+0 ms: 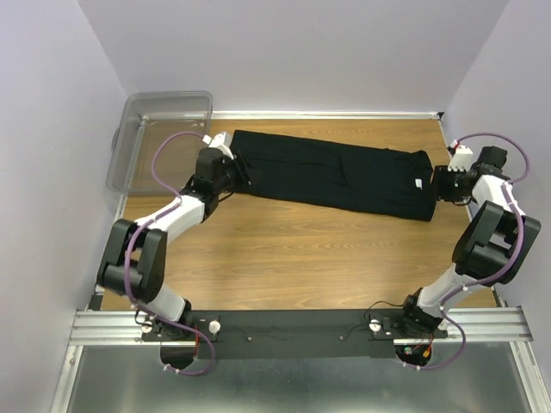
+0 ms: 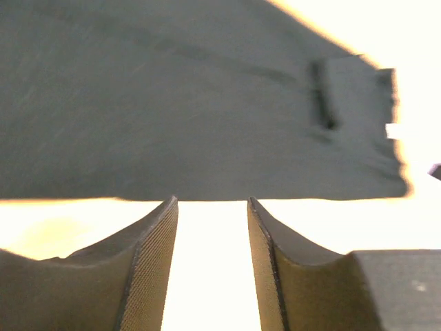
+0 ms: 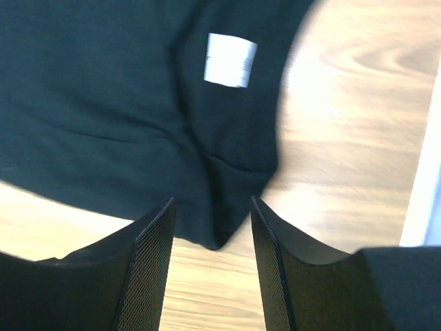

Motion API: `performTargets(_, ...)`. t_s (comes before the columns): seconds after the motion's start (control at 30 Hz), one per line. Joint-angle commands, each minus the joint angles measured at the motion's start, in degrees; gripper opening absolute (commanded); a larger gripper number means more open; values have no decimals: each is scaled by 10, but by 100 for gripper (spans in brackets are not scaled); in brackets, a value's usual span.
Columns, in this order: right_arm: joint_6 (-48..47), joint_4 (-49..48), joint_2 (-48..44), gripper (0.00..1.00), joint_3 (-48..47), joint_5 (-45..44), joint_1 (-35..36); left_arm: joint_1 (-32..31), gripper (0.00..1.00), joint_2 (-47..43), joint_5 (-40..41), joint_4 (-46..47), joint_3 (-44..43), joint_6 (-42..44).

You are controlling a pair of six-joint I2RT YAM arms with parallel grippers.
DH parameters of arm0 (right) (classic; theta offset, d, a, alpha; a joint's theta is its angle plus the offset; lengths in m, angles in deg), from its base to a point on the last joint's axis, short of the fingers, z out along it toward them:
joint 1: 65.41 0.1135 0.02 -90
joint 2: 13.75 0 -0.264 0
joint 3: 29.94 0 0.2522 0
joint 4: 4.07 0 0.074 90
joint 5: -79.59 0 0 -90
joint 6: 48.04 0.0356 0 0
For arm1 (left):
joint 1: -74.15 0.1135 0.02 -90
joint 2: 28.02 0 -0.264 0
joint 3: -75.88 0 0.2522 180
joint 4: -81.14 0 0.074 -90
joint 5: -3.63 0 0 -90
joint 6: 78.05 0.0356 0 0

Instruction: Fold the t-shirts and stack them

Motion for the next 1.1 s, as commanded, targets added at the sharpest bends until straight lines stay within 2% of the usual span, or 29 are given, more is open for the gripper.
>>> performTargets(0.0,-15,25,-18,56,19,136,6,-3,55,-88,-57,77,15,46)
performTargets(0.03,-73,46,-23,58,16,190,13,-3,55,-104,-54,77,22,52)
performTargets(0.07,-111,70,-24,58,12,190,23,-3,55,-120,-51,75,22,62)
performTargets(0.1,-157,100,-29,58,7,237,63,-3,56,-136,-42,51,21,70)
performTargets(0.13,-227,144,-31,58,1,243,138,-3,56,-169,-15,33,12,93)
performTargets(0.2,-269,147,-42,58,9,217,240,-1,57,-208,23,-8,-2,121)
performTargets(0.27,-265,80,-45,59,29,170,353,5,62,-273,78,-69,-26,160)
performTargets(0.3,-246,-22,-39,60,37,88,462,12,65,-318,91,-98,-31,180)
performTargets(0.33,-213,-76,-29,61,44,-26,511,17,67,-340,118,-113,-41,208)
performTargets(0.4,-185,-166,10,61,25,-129,629,21,71,-383,163,-131,-38,239)
performTargets(0.43,-154,-216,67,61,-1,-172,657,25,73,-424,199,-139,-32,253)
performTargets(0.5,-129,-231,123,65,-94,-263,712,24,73,-465,234,-141,-3,294)
performTargets(0.53,-117,-233,178,66,-123,-283,724,27,75,-503,266,-142,10,304)
performTargets(0.6,-113,-233,225,66,-192,-330,752,26,77,-554,296,-140,51,317)
performTargets(0.7,-109,-233,291,66,-246,-364,771,26,81,-598,318,-136,93,321)
performTargets(0.83,-83,-233,352,61,-301,-408,774,27,82,-609,323,-121,97,335)
performTargets(0.9,-76,-233,369,56,-310,-420,773,27,81,-605,323,-128,94,336)
performTargets(0.93,-71,-233,372,48,-310,-415,774,27,82,-602,322,-130,91,335)
performTargets(0.97,-67,-233,373,30,-306,-400,774,27,82,-602,320,-132,91,335)
performTargets(1.03,-62,-231,368,12,-285,-367,774,27,82,-607,320,-133,93,336)
performTargets(1.07,-61,-230,362,8,-274,-352,774,27,82,-609,321,-130,94,335)
